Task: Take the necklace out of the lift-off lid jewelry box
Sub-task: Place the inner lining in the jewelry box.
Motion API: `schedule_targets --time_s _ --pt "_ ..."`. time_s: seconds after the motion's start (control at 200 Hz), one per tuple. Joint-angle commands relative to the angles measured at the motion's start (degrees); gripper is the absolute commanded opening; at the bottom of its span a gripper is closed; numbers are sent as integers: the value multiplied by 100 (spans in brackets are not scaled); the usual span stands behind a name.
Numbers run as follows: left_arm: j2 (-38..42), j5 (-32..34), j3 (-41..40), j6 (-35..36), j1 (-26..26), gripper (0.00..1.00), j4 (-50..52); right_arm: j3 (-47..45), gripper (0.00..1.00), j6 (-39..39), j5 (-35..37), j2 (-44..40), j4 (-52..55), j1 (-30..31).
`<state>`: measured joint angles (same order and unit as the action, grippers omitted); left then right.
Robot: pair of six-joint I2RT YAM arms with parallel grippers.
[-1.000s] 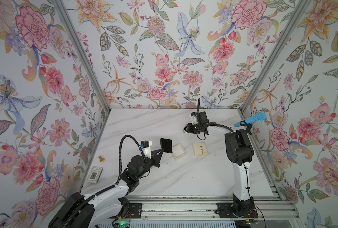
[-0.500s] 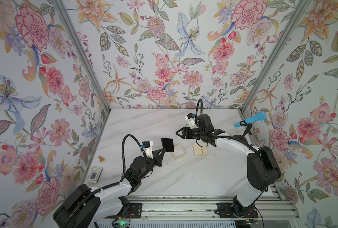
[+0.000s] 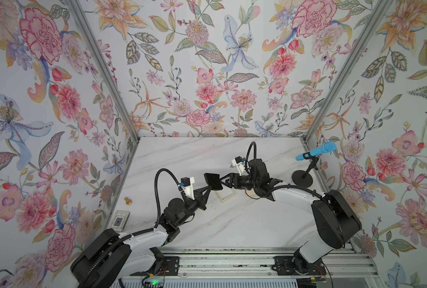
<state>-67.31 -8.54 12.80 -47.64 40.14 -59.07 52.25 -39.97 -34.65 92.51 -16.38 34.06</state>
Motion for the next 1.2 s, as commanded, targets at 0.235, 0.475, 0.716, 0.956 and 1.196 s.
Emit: schedule_targets --time_s 0.235,0.475,0.716,0.956,1.196 --pt "199 45 74 44 76 0 83 -244 68 -402 -209 -690 -568 -94" --pt "193 5 84 35 77 0 58 -242 67 -433 -156 -578 -623 17" --pt "609 168 20 162 71 0 447 -669 68 -697 -125 -1025 -866 -518" --pt "679 137 89 228 74 0 477 -540 68 -636 -255 -835 -903 -154" --pt "612 58 127 185 74 0 431 -440 68 -969 -397 -517 -1587 149"
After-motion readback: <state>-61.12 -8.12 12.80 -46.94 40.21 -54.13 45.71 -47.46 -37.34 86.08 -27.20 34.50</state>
